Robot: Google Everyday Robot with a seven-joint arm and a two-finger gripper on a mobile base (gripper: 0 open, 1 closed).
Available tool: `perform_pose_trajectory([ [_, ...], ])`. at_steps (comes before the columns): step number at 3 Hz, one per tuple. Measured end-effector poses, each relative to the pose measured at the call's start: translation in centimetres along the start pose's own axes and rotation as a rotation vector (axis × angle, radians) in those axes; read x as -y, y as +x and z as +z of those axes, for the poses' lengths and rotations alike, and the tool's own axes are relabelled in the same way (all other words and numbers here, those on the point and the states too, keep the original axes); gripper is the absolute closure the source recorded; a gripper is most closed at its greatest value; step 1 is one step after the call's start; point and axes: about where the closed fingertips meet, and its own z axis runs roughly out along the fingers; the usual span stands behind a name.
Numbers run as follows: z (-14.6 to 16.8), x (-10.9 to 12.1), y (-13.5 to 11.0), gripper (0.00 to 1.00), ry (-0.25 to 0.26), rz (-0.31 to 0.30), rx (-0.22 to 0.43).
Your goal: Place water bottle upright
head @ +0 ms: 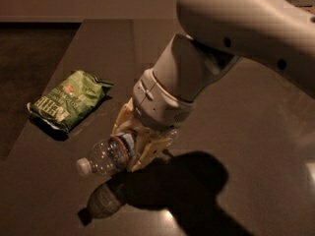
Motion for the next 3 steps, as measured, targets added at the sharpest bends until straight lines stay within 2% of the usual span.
perform_pose_trajectory([
  [1,-1.1,1.7,0.0,1.00,0.129,0.033,0.112],
  [3,-3.4,3.2,0.5,1.00,0.473,0.156,0.277],
])
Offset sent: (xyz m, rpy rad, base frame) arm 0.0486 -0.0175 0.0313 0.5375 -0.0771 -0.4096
